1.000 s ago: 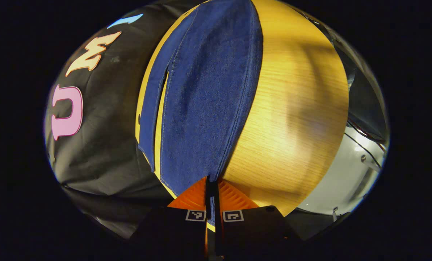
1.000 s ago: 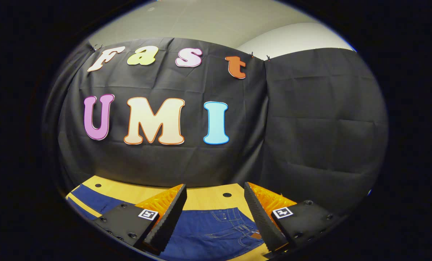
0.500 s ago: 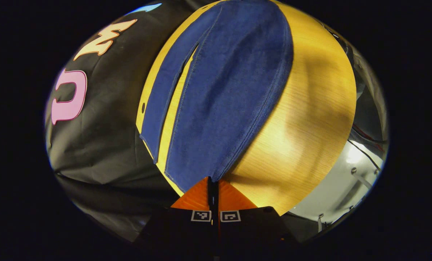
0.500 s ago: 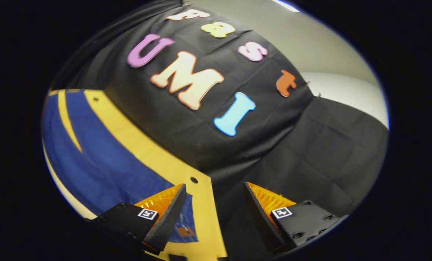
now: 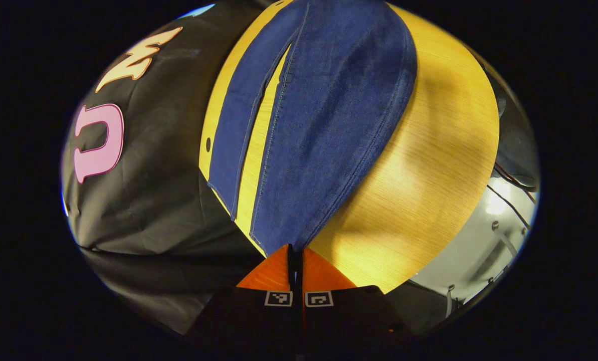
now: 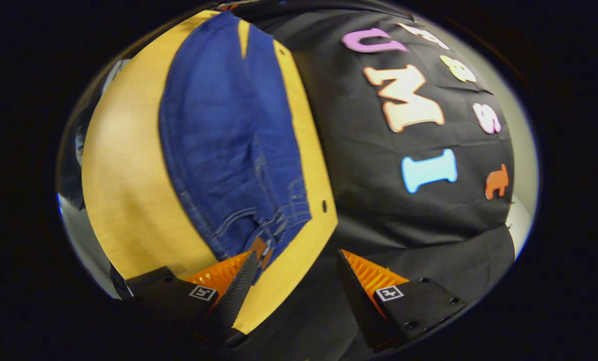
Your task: Grasp the waist and the cuffs of the jeans and fold them to make the two legs overlap; first hold the waist and fold one-third of the jeans toward the cuffs, then hold the cuffs and fold the remaining one-third in the same direction to finish folding.
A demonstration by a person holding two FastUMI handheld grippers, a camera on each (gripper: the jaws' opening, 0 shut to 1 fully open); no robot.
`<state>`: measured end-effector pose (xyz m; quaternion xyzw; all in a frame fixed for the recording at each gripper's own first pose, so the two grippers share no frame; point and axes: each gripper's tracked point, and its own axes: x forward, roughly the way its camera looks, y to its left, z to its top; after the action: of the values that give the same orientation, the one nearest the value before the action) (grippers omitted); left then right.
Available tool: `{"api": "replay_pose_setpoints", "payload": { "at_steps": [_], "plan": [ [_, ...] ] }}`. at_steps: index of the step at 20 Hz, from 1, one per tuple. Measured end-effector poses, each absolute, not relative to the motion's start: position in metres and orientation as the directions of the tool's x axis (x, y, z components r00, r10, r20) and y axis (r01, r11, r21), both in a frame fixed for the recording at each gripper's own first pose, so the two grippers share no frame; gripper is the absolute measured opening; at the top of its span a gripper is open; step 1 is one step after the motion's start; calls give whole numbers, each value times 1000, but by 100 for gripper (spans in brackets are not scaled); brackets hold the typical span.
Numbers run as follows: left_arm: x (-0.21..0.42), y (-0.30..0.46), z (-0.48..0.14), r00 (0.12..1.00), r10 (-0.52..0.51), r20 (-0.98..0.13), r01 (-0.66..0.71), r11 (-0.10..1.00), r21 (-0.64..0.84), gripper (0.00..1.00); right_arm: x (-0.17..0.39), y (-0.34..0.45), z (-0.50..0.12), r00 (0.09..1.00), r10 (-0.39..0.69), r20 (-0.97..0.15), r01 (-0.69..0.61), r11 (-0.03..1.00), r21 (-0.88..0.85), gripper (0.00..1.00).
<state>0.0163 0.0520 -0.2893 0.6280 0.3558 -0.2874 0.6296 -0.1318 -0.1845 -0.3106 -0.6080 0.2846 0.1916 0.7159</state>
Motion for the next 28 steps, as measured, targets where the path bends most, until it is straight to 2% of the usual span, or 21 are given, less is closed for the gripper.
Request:
{"api": "replay_pose_setpoints", "payload": {
  "at_steps": [3, 8, 9, 10, 11, 13, 14, 15, 17, 18, 19, 20, 22, 28],
  "plan": [
    [13, 56, -287, 574, 120, -810, 813, 40, 581, 0, -140, -202, -344, 700, -78, -710, -698, 135, -703, 99],
    [11, 59, -289, 557, 160, -815, 820, 53, 570, 0, -169, -170, -379, 601, 50, -797, -797, -28, -603, 99],
    [11, 59, -288, 558, 162, -814, 819, 53, 572, 0, -163, -170, -385, 617, 56, -785, -783, -60, -620, 100],
    [11, 60, -287, 559, 165, -813, 818, 55, 573, 0, -157, -172, -391, 621, 46, -783, -780, -66, -623, 93],
    [11, 60, -287, 557, 167, -814, 818, 59, 572, 0, -157, -171, -399, 601, 36, -798, -798, -23, -602, 90],
    [11, 58, -287, 554, 170, -815, 819, 65, 571, 0, -149, -175, -405, 615, 45, -787, -789, 16, -615, 73],
    [10, 59, -288, 550, 176, -816, 820, 69, 568, 0, -150, -174, -409, 606, 41, -794, -795, 2, -606, 59],
    [10, 58, -289, 549, 180, -816, 820, 70, 567, 0, -155, -175, -412, 593, 25, -805, -805, -23, -593, 56],
    [11, 59, -289, 545, 189, -817, 823, 68, 565, 0, -156, -173, -413, 599, 4, -801, -798, -76, -598, 34],
    [10, 59, -290, 539, 191, -820, 826, 72, 560, 0, -151, -174, -408, 614, 3, -789, -788, -55, -613, 14],
    [10, 59, -290, 535, 194, -822, 827, 78, 557, 0, -154, -176, -410, 589, -6, -808, -808, 15, -589, 7],
    [10, 59, -288, 534, 198, -822, 827, 83, 556, 0, -155, -180, -410, 560, -20, -828, -825, 72, -560, 4],
    [13, 57, -280, 547, 192, -815, 817, 91, 570, 0, -142, -178, -391, 576, -28, -817, -810, 118, -575, 4],
    [39, 47, -224, 663, 220, -716, 704, 142, 696, 0, -105, -172, -309, 742, 11, -670, -653, 237, -719, 4]
  ]
}}
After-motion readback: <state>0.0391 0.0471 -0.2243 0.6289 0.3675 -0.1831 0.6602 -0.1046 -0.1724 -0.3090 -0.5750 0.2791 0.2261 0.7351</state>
